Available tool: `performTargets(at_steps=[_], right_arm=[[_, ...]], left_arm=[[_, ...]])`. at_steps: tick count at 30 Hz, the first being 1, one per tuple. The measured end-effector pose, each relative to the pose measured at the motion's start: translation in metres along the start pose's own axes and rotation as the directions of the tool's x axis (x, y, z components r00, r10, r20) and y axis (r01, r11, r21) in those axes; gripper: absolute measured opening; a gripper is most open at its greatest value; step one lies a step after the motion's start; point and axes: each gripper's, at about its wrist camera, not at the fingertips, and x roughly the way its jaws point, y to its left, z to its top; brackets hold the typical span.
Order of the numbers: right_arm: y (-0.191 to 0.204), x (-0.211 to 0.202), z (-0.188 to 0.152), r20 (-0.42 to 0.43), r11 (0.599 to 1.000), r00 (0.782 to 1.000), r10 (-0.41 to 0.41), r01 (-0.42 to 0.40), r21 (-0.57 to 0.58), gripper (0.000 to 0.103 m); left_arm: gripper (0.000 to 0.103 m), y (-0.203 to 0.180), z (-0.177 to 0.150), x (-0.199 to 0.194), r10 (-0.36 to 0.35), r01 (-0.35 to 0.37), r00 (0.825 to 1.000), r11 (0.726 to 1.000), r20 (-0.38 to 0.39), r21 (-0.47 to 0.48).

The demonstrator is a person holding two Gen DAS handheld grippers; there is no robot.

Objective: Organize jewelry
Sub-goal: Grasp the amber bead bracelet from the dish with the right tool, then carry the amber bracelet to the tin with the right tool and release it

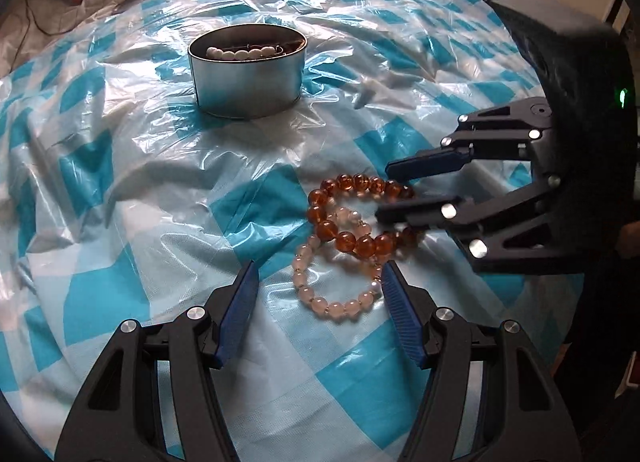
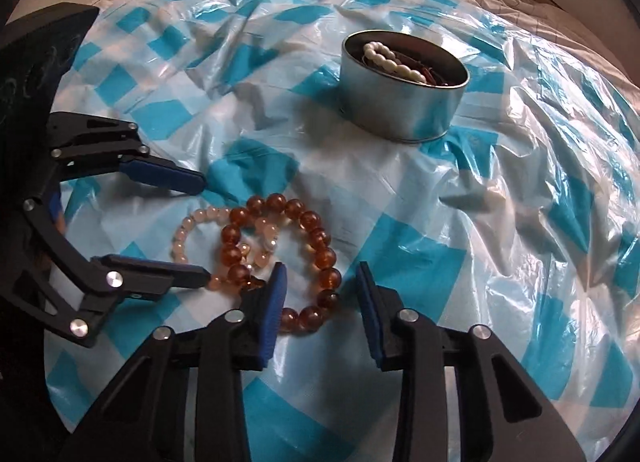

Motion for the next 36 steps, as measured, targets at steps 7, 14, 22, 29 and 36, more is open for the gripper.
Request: performTargets(at_steps=[7,14,22,29,36], right_arm=[[-0.022,-0.005,0.0,0.026,0.989,0.995,0.099,-0.101,0.109,0.012],[-0.065,-0.024,0.001,0.223,0.831,0.892,0.394,-0.449,0.327,0.012],[-0.092,-0.041,-0.003,0.385,0.691,0.794,0.47,-0.602,0.399,0.012],[-0.11,-0.069,0.002,0.567,0.587,0.663,0.488,-0.731,0.349,0.012],[-0.126,-0.081,0.006,0.677,0.498,0.552,0.487,-0.812,0.304,0.012]], left_arm=[[0.022,-0.014,-0.001,0.006,0.014,-0.013,1.0,0.998,-0.018,0.068],[0.007,0.002,0.006,-0.014,-0.006,0.006,0.999,1.0,0.054,-0.001],[0.007,0.019,0.014,-0.035,-0.104,0.116,0.985,0.99,0.139,-0.082],[0.007,0.026,0.026,-0.058,-0.196,0.233,0.949,0.964,0.248,-0.129],[0.007,0.025,0.038,-0.076,-0.225,0.278,0.921,0.951,0.319,-0.132]])
